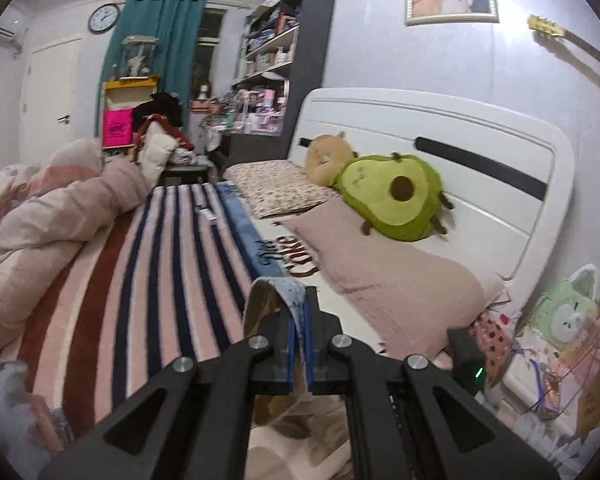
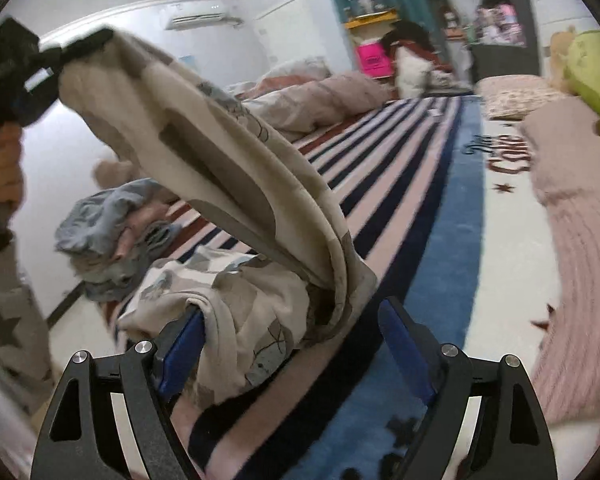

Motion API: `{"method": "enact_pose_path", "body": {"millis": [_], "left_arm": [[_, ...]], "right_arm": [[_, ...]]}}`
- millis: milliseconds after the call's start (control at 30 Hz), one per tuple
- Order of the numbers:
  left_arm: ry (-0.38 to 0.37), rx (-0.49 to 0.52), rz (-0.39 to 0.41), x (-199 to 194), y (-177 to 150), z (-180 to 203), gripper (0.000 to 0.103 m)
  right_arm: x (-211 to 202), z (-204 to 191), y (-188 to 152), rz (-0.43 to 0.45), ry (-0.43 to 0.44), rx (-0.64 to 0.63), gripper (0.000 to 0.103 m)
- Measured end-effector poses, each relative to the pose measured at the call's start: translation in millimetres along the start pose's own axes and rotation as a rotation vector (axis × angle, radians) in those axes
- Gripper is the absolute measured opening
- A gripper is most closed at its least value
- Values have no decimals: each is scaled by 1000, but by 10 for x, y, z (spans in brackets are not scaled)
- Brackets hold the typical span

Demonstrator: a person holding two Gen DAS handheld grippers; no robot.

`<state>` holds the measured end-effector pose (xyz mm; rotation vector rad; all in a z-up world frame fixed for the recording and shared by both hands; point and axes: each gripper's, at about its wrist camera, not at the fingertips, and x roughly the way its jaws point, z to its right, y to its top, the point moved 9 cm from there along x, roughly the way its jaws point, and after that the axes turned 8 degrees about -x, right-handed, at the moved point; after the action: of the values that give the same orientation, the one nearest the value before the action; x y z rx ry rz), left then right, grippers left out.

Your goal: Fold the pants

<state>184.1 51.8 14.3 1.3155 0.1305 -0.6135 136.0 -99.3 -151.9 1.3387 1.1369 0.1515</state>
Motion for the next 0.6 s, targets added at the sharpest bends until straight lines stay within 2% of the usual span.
{"method": "enact_pose_path", "body": {"millis": [33,100,133,167,200,267,333,433,500,567,600], "left_arm": [[22,-1,-7,-19,-51,-108,1],[64,-3,-17,-43,-149,-280,1],[96,-8,-34,-46,-243,-414,1],[115,-15,-50,-48,-327,-505,1],[132,-22,-67,-45,-419,-608,1],[162,-44,-121,-29,-688,-853,1],[162,-90,-182,13,-976,-1041,1],[166,-148,-280,101,-1390,-1236,2],[137,-164,-349,156,-1645,-1259,2],[125,-170,-404,189,-1818,-1289,8],[130,-167,-415,191,-1854,-1319,20]], "right_arm": [[15,15,24,-7,52,-5,82],[18,-91,53,-27,238,-28,79],[23,-92,72,-38,236,-51,82],[66,-97,50,-96,177,-120,82],[66,-97,50,-96,177,-120,82],[93,-201,-33,-172,188,-198,82],[35,-346,-101,-201,277,-231,82],[-93,-423,-19,-163,427,-193,82],[-71,-332,127,-140,426,-175,83],[56,-181,237,-163,358,-181,83],[158,-101,290,-183,324,-187,83]]}}
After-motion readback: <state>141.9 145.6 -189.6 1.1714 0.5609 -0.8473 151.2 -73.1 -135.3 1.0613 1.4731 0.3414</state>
